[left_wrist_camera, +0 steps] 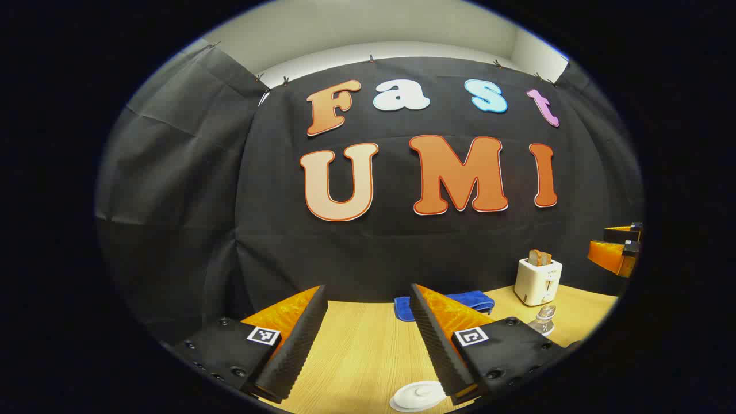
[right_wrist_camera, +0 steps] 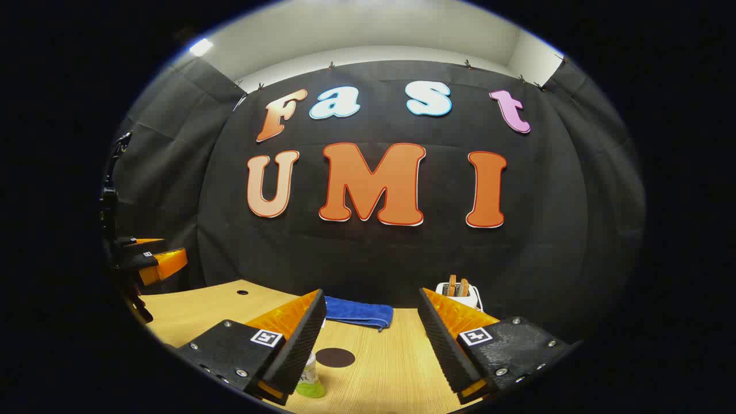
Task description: Open the teacup lid with one hand, grasp the water bottle and pour water into the teacup with the other hand; after pouring, place the water bottle on the coaster and then close the teacup lid.
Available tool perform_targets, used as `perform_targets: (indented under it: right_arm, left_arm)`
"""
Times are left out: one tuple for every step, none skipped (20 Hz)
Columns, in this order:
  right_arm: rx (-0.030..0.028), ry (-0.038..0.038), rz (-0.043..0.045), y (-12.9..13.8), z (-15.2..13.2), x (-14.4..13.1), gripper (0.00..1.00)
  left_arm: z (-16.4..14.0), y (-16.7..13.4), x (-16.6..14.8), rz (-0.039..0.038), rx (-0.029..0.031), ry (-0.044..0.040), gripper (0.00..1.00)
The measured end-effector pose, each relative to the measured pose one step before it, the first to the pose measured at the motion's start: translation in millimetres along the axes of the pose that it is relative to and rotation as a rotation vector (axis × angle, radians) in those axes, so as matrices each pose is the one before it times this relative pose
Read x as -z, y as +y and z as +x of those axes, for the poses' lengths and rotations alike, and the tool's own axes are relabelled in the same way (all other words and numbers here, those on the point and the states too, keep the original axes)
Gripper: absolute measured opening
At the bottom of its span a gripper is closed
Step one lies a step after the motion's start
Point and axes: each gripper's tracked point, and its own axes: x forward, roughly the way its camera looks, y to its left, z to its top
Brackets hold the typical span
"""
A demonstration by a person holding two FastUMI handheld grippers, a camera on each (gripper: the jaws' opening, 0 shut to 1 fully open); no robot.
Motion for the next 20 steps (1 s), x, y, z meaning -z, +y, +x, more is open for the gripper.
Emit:
perform_targets:
  right_arm:
    - [0.00100,-0.00167,0.00011,-0.58,-0.52,-1.70,0.96]
    - [0.00100,-0.00091,0.00127,-0.80,0.48,0.59,0.96]
    - [-0.00188,-0.00113,0.00045,-0.50,0.02,-0.95,0.96]
    - [-0.00031,-0.00322,-0.00020,0.49,-1.12,-0.15,0.96]
    - [0.00062,-0.00096,-0.00183,-0.53,-0.67,-0.90,0.96]
    - [0.00023,-0.00144,-0.00290,-0.18,0.22,0.60,0.96]
    - [0.00364,0.00372,-0.00227,-1.01,0.46,1.16,0.96]
    - [-0.00059,0.00305,0.00098,-0.14,0.38,0.69,0.96]
    - [-0.00342,0.00019,0.00385,-0.01,-0.87,-0.24,0.96]
    - [-0.00559,-0.00265,0.00507,1.14,-1.23,-2.07,0.96]
    - [-0.00353,-0.00476,0.00329,0.97,-0.97,-2.37,0.96]
    - [-0.00180,-0.00480,0.00038,0.03,-1.46,-2.36,0.96]
    - [-0.00224,-0.00858,-0.00205,0.40,-0.27,-2.30,0.96]
    - [-0.00063,-0.00715,-0.00535,0.79,-0.74,-1.36,0.96]
    - [-0.00263,-0.00702,-0.00681,1.40,-0.46,-1.00,0.96]
    - [-0.00083,-0.00164,-0.00592,1.06,-1.32,0.26,0.99]
    - [-0.00470,-0.00065,-0.00390,1.95,-0.41,1.00,0.96]
    - [-0.00528,0.00025,-0.00471,2.83,-0.52,0.17,0.99]
    - [-0.00364,-0.00157,-0.00451,1.48,-1.70,0.42,0.99]
    - [-0.00201,-0.00512,-0.00397,0.30,-0.14,-0.26,0.96]
  left_arm:
    - [-0.73,-1.14,-1.40,-0.00086,0.00212,-0.00310,0.96]
    - [-0.40,-1.42,-0.60,0.00055,0.00229,-0.00277,0.96]
    - [-0.69,-0.09,0.30,0.00040,0.00038,-0.00173,0.96]
    - [-0.50,-0.51,-0.42,0.00050,0.00233,0.00016,0.94]
    - [0.32,-0.67,0.01,-0.00051,0.00181,0.00136,0.96]
    - [-0.53,-2.91,-0.77,-0.00316,0.00812,-0.00184,0.96]
    - [-0.42,-2.40,-2.25,-0.00545,0.00978,-0.00437,0.94]
    - [-1.37,-2.90,-1.89,-0.00324,0.00704,-0.00403,0.93]
    - [-1.59,-1.22,-1.80,0.00173,0.00406,-0.00569,0.93]
    - [0.63,0.53,-1.55,0.00631,-0.00019,-0.00534,0.93]
    - [-1.06,1.02,-2.09,0.00623,-0.00236,-0.00592,0.94]
    - [-2.45,-1.09,-0.82,0.00246,0.00004,-0.00351,0.94]
    - [-0.62,-0.63,-1.17,-0.00185,0.00299,-0.00259,0.94]
    - [-0.30,0.07,-0.27,-0.00242,0.00156,-0.00173,0.96]
    - [-0.79,-0.58,0.97,0.00003,0.00028,0.00248,0.96]
    - [-0.42,-0.34,1.74,0.00320,-0.00033,0.00225,0.96]
    - [-0.35,-0.32,1.58,0.00467,-0.00063,0.00227,0.96]
    - [-0.83,-1.59,2.32,0.00314,0.00265,0.00473,0.94]
    - [-0.81,-0.90,2.07,-0.00194,0.00693,0.00255,0.94]
    - [-0.14,-3.17,2.61,-0.00383,0.01096,0.00676,0.94]
